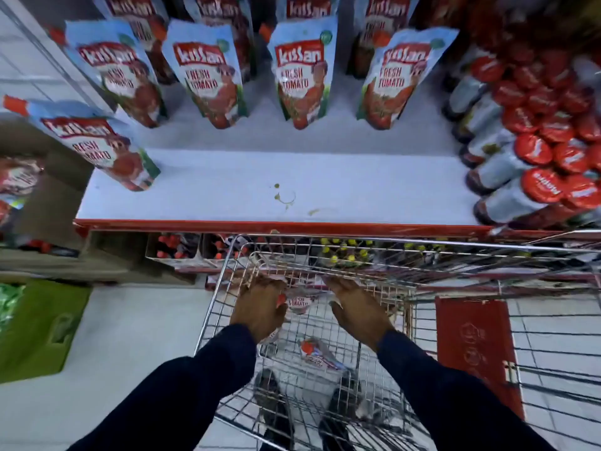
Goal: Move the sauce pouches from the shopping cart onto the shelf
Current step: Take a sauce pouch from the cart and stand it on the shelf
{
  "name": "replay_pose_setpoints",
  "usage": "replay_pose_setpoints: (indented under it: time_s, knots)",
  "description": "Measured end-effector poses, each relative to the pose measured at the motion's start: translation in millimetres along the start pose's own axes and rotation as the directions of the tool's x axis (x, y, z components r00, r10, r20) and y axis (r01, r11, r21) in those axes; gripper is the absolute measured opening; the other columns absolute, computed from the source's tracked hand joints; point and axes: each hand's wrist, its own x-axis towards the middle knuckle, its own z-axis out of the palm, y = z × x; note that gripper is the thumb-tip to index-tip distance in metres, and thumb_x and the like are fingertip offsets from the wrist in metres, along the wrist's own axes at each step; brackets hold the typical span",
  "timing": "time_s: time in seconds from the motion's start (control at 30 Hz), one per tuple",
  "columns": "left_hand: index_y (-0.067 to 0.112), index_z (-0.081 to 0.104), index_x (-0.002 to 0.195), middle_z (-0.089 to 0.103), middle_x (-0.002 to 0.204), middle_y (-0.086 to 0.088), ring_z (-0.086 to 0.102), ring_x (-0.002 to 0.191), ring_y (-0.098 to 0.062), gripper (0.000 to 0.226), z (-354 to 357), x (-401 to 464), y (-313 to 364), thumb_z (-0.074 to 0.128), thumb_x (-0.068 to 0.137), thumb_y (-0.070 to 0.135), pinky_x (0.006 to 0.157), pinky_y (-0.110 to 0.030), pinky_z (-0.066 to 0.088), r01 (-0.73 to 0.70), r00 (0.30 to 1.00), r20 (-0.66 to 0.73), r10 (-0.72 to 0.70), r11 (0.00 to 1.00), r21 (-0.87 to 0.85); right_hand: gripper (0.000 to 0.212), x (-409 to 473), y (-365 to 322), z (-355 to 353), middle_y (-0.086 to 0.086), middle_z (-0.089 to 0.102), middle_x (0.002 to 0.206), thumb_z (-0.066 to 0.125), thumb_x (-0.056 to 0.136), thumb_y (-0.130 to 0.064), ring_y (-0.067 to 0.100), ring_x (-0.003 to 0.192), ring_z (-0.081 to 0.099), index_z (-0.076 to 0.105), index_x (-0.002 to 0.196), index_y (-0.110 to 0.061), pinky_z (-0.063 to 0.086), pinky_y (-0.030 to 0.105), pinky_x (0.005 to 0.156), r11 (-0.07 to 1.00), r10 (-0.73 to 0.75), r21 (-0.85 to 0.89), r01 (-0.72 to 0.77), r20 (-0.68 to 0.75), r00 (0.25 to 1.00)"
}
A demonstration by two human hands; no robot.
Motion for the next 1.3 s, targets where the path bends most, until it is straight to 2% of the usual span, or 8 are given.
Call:
replay_pose_setpoints:
  time_s: [0.13, 0.33, 0.57, 0.7, 0.83, 0.93, 1.13, 1.3]
  knots:
    - [0.025, 0.057, 0.126, 0.071, 0.118, -0.007, 0.065, 0.107, -0.029, 0.039, 11, 15, -1, 0.061, 0.088, 0.026, 0.087, -0.041, 0.054, 0.043, 0.994, 0.102, -0.041, 0.999, -0.013, 0.046, 27, 2, 12, 0.008, 0.061, 0.136, 0.055, 0.096, -0.021, 0.03, 0.118, 0.061, 0.048, 0.142, -0.021, 0.057, 0.04, 0.086, 0.998, 0.055, -0.034, -0.054, 0.026, 0.998]
    - [0.03, 0.063, 0.117, 0.074, 0.105, -0.008, 0.065, 0.105, -0.027, 0.043, 21, 28, -3, 0.078, 0.078, 0.022, 0.096, -0.046, 0.048, 0.065, 0.986, 0.157, -0.061, 0.998, -0.018, 0.021, 51, 0, 13, 0.012, 0.071, 0.074, 0.054, 0.089, -0.007, 0.032, 0.068, 0.068, 0.072, 0.086, -0.016, 0.054, 0.037, 0.055, 0.987, 0.148, -0.065, -0.147, 0.005, 0.989]
    - [0.02, 0.057, 0.119, 0.065, 0.119, -0.005, 0.053, 0.119, -0.029, 0.06, -2, 21, -2, 0.085, 0.066, 0.021, 0.097, -0.048, 0.046, -0.031, 0.998, 0.06, 0.025, 0.993, 0.112, 0.021, 35, -11, -17, 0.003, 0.076, 0.08, 0.053, 0.099, -0.023, 0.024, 0.069, 0.068, 0.074, 0.096, -0.025, 0.055, 0.034, 0.058, 0.995, 0.084, -0.051, -0.089, -0.099, 0.992]
    - [0.022, 0.055, 0.12, 0.059, 0.125, -0.003, 0.05, 0.12, -0.029, 0.058, -43, -3, -2, 0.074, 0.069, 0.001, 0.092, -0.044, 0.05, -0.108, 0.991, -0.071, 0.111, 0.993, 0.045, 0.025, 5, -31, -60, -0.011, 0.076, 0.093, 0.048, 0.101, -0.037, 0.013, 0.083, 0.069, 0.072, 0.103, -0.033, 0.035, 0.023, 0.057, 0.999, 0.036, -0.018, -0.041, -0.229, 0.973]
    - [0.022, 0.058, 0.119, 0.06, 0.115, -0.001, 0.057, 0.107, -0.026, 0.067, -89, -30, -1, 0.063, 0.063, -0.015, 0.081, -0.041, 0.055, -0.19, 0.959, -0.228, 0.169, 0.979, -0.074, 0.023, -23, -58, -101, -0.011, 0.075, 0.102, 0.05, 0.1, -0.038, 0.011, 0.091, 0.068, 0.072, 0.103, -0.034, 0.054, 0.029, 0.074, 1.0, -0.019, 0.001, 0.02, -0.323, 0.946]
    - [0.024, 0.058, 0.122, 0.059, 0.116, 0.001, 0.06, 0.102, -0.015, 0.069, -128, -47, 0, 0.059, 0.068, -0.019, 0.081, -0.036, 0.058, -0.246, 0.919, -0.346, 0.191, 0.961, -0.122, 0.024, -42, -83, -138, -0.012, 0.075, 0.098, 0.048, 0.101, -0.037, 0.01, 0.087, 0.068, 0.072, 0.101, -0.034, 0.057, 0.034, 0.071, 0.998, -0.065, -0.008, 0.068, -0.411, 0.909]
    - [0.019, 0.065, 0.114, 0.065, 0.108, 0.002, 0.062, 0.092, -0.007, 0.043, -217, -73, -4, 0.06, 0.083, -0.011, 0.084, -0.002, 0.039, -0.333, 0.831, -0.523, 0.188, 0.922, -0.199, 0.017, -60, -131, -202, -0.02, 0.076, 0.097, 0.056, 0.098, -0.034, 0.006, 0.088, 0.068, 0.073, 0.097, -0.035, 0.042, 0.02, 0.065, 0.989, -0.121, 0.003, 0.151, -0.579, 0.806]
    - [0.015, 0.068, 0.112, 0.07, 0.109, -0.004, 0.063, 0.1, -0.019, 0.024, -277, -78, -14, 0.062, 0.091, 0.006, 0.084, -0.019, 0.042, -0.346, 0.778, -0.603, 0.178, 0.922, -0.173, 0.016, -48, -168, -241, -0.014, 0.078, 0.099, 0.06, 0.096, -0.035, 0.014, 0.089, 0.07, 0.076, 0.097, -0.032, 0.046, 0.029, 0.067, 0.973, -0.196, -0.039, 0.228, -0.662, 0.723]
